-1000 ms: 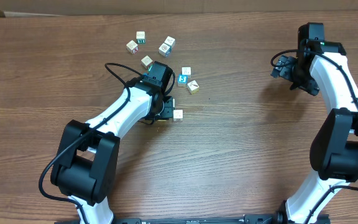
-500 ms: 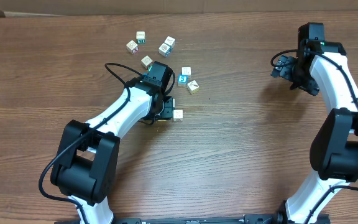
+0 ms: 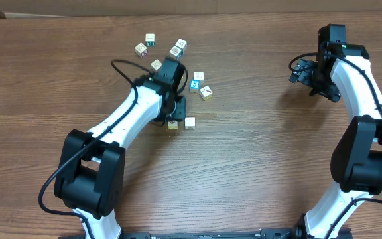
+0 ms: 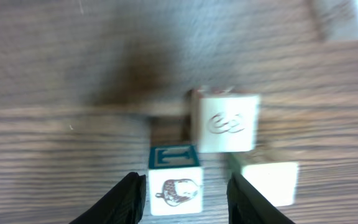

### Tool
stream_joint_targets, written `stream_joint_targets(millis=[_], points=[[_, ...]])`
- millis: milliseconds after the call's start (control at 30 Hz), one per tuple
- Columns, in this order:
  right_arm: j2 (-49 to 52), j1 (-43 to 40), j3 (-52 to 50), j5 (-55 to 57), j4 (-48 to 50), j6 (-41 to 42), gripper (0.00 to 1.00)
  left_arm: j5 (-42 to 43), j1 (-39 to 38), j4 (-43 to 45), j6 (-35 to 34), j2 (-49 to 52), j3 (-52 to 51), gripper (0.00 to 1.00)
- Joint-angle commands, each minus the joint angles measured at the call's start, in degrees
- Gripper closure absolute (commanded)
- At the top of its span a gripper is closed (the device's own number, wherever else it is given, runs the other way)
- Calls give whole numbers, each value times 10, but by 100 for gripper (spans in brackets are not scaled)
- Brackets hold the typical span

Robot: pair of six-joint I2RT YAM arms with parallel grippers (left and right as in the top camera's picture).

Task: Form a circle
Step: 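Lift the left gripper and move it back over the cluster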

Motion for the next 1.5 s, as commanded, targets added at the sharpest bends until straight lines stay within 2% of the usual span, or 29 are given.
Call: stream_joint_targets(millis=[0, 333, 400, 467, 500, 733, 933, 1033, 1133, 1300, 1400, 1467], points=[[-14, -1, 12, 6, 1, -1, 0, 3, 14, -29, 14, -1, 81, 60], [-14, -1, 12, 6, 1, -1, 0, 2, 81, -217, 40, -1, 370, 57], [-14, -1, 12, 6, 1, -1, 0, 3, 91, -242, 43, -1, 408, 38], [-14, -1, 12, 6, 1, -1, 0, 2, 99, -260, 43, -1, 434, 9], [-14, -1, 12, 6, 1, -1, 0, 2, 103, -264, 53, -1, 440, 5], [-14, -1, 12, 6, 1, -1, 0, 2, 111, -280, 85, 0, 434, 0], [-14, -1, 12, 6, 1, -1, 0, 2, 110, -282, 85, 0, 430, 0], [-14, -1, 12, 6, 1, -1, 0, 2, 110, -281, 84, 0, 430, 12], [-14, -1, 12, 6, 1, -1, 0, 2, 110, -281, 84, 0, 430, 9], [-14, -1, 12, 6, 1, -1, 0, 2, 110, -277, 84, 0, 430, 10], [-14, -1, 12, 6, 1, -1, 0, 2, 110, -258, 84, 0, 430, 20], [-14, -1, 12, 6, 1, -1, 0, 2, 110, -237, 83, 1, 430, 43]])
